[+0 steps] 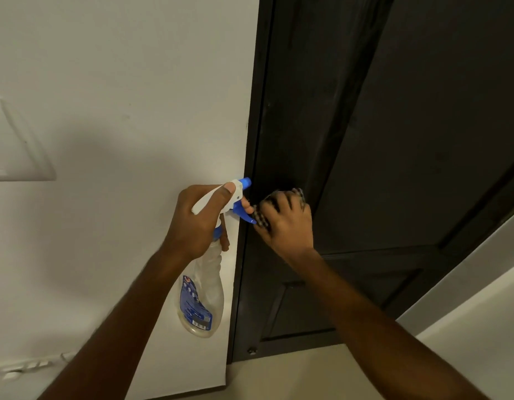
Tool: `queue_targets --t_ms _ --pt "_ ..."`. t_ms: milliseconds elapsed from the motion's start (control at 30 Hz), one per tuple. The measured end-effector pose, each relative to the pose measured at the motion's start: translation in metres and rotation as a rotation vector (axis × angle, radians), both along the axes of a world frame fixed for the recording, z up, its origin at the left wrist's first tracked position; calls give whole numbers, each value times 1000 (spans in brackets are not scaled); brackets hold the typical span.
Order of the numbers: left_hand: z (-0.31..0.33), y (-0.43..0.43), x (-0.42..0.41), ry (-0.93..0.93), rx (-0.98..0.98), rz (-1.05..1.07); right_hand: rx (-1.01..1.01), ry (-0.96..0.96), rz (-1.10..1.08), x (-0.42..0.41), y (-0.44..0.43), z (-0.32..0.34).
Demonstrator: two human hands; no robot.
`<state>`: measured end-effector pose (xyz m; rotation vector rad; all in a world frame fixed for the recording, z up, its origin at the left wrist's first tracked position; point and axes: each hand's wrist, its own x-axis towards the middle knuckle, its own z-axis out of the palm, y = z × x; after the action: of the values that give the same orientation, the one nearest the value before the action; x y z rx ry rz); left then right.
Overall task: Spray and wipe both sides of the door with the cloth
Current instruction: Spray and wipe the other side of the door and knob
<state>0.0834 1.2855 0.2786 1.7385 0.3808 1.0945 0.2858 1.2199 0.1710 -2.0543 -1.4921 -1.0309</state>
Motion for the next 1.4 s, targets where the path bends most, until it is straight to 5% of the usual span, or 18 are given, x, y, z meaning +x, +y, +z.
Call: queue_targets --t_ms 67,133,267,333,400,467,533,700,767,900,1067,1167,1267,1333,1400 --pt "-1 1 0 5 -3 -7 -97 -205 80 16 -5 -1" --pt "0 1 0 15 2 -5 -35 -104 81 13 -1 -2" --pt "3 -3 -1 45 1 3 663 896 -157 -28 23 7" --pt "5 -5 -2 42 -2 -9 1130 1596 -7 -27 25 22" --pt "4 -3 -2 37 7 -21 1417 1976 90 -15 8 31" --pt "4 -1 -2 27 15 -32 1452 1861 -38 -9 -5 33" --pt "3 0 -1 40 8 -15 1310 1394 -118 -16 -11 33" --pt "6 -4 -1 71 24 9 114 104 40 -12 -1 -1" --pt "5 -1 -1 60 6 3 21 -76 -6 -2 3 -12" --pt "9 -4 -1 60 -7 -49 426 416 -123 -15 17 -10" --pt "18 -15 -3 86 -46 -46 1336 1603 -93 -35 39 22" --pt "15 -7 -1 76 -33 -72 1271 2223 10 -6 18 22" --pt "9 1 -1 92 -31 -98 1326 2164 2 14 -1 23" --pt "8 0 0 118 18 -114 1438 1774 -20 8 -5 35" --pt "7 -1 -1 123 54 -86 1237 1322 -27 -7 -1 43"
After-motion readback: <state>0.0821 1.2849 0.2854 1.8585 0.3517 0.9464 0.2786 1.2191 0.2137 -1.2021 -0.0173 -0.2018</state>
